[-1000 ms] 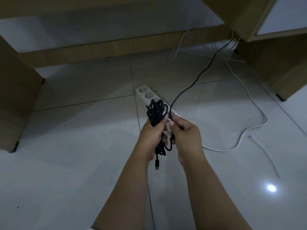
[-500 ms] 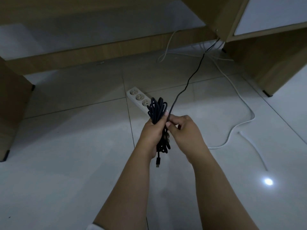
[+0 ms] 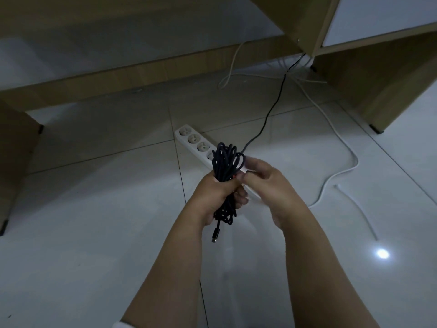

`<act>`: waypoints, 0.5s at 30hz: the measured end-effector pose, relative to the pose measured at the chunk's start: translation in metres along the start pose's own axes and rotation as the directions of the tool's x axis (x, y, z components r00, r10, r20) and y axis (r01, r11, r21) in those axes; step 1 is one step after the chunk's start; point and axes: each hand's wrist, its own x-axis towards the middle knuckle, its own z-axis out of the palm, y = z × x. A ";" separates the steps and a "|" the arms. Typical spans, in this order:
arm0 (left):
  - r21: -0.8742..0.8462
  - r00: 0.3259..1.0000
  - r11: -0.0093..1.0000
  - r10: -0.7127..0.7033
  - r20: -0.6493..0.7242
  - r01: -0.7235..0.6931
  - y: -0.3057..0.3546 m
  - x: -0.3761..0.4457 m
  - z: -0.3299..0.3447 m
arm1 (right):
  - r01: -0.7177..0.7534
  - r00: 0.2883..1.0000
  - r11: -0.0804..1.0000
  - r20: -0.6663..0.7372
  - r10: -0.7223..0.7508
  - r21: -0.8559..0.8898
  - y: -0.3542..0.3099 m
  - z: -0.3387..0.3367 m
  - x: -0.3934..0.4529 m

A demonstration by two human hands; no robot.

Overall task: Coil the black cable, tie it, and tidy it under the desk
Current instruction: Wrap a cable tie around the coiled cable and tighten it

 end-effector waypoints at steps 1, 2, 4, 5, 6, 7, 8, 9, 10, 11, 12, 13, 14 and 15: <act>0.065 1.000 0.998 -0.005 0.012 0.004 0.001 -0.001 0.001 | -0.017 0.999 1.000 0.045 0.018 -0.019 0.002 0.002 0.001; 0.151 0.999 0.989 -0.011 0.033 0.006 0.002 -0.002 0.003 | -0.033 0.997 0.998 0.061 0.037 -0.058 0.005 0.006 0.002; 0.294 0.997 0.956 -0.026 0.075 0.002 0.003 -0.004 0.006 | -0.065 0.998 0.997 -0.021 0.065 -0.035 0.008 0.013 0.005; 0.331 0.995 0.943 -0.037 0.089 0.005 0.004 -0.005 0.008 | -0.087 0.993 0.996 -0.083 0.087 0.011 0.008 0.014 0.007; 0.355 0.993 0.935 -0.052 0.105 0.012 0.004 -0.006 0.009 | -0.102 0.987 0.994 -0.121 0.106 0.045 0.008 0.015 0.007; 0.369 0.990 0.929 -0.072 0.121 0.022 0.004 -0.006 0.011 | -0.099 0.986 0.994 -0.132 0.104 0.049 0.008 0.014 0.008; 0.374 0.987 0.927 -0.094 0.133 0.038 0.003 -0.007 0.013 | -0.106 0.985 0.993 -0.132 0.111 0.045 0.008 0.012 0.008; 0.366 0.983 0.928 -0.122 0.138 0.063 0.003 -0.007 0.014 | -0.117 0.983 0.992 -0.141 0.121 0.040 0.008 0.010 0.008; 0.349 0.979 0.933 -0.146 0.144 0.088 0.004 -0.007 0.017 | -0.131 0.977 0.990 -0.165 0.137 0.043 0.007 0.008 0.008; 0.335 0.975 0.936 -0.165 0.151 0.107 0.004 -0.007 0.020 | -0.141 0.970 0.989 -0.196 0.146 0.041 0.006 0.006 0.007; 0.327 0.971 0.938 -0.174 0.161 0.114 0.004 -0.006 0.024 | -0.148 0.961 0.988 -0.228 0.154 0.041 0.006 0.004 0.007; 0.329 0.971 0.937 -0.177 0.161 0.117 0.003 -0.005 0.028 | -0.143 0.954 0.989 -0.262 0.145 0.026 0.006 0.002 0.007; 0.331 0.973 0.936 -0.177 0.147 0.120 0.002 -0.003 0.034 | -0.140 0.946 0.990 -0.296 0.135 0.006 0.008 -0.001 0.007; 0.329 0.977 0.936 -0.174 0.120 0.126 -0.001 0.001 0.040 | -0.137 0.938 0.991 -0.323 0.128 -0.007 0.011 -0.007 0.007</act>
